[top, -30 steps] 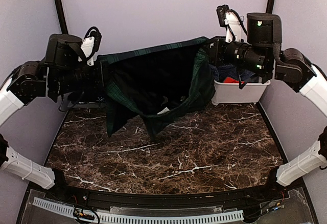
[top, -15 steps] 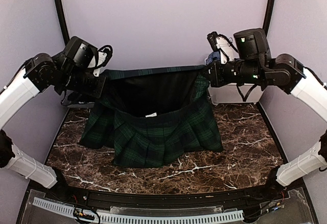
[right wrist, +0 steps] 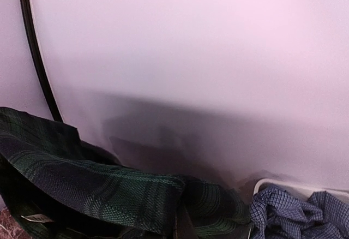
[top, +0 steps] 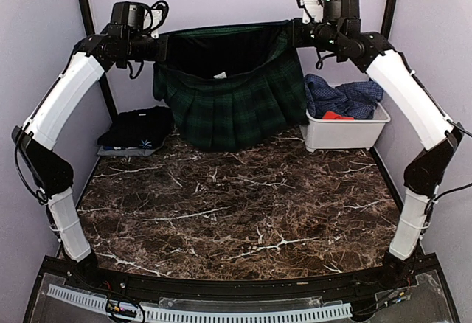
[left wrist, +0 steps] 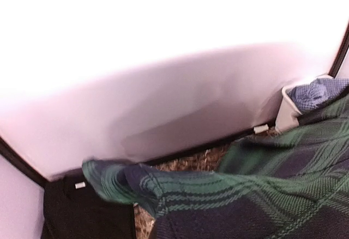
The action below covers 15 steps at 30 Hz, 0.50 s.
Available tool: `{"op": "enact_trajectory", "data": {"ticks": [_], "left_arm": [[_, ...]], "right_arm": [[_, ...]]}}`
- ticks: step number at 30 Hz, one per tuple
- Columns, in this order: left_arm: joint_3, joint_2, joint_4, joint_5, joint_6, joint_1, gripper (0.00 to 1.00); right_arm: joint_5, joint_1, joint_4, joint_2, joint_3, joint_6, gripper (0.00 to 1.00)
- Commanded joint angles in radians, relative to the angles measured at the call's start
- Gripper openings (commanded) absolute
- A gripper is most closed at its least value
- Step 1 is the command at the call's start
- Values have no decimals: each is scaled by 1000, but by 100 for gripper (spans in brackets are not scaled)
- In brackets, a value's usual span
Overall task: Fold and stack the mixed laundry pile
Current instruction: Flatten out the crumpled skirt at the center of the board.
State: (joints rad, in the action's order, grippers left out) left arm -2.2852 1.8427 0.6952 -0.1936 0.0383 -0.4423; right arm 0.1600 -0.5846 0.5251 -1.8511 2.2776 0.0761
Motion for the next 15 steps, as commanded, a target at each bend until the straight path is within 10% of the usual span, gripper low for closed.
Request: {"op": "enact_trajectory", "data": {"ticks": [1,12,15], "left_arm": [[0,-72,-113,-14,-70,20,0],[1130,-468,-308,268,172,-8,8],[1242,-532,-190,259,206,-114,28]], "right_arm": [[40,28,-120,83,-4,-70,0],[-125,-25,-248,424,-1149,234,0],[-224,-83,-153,493,-1289,288,40]]}}
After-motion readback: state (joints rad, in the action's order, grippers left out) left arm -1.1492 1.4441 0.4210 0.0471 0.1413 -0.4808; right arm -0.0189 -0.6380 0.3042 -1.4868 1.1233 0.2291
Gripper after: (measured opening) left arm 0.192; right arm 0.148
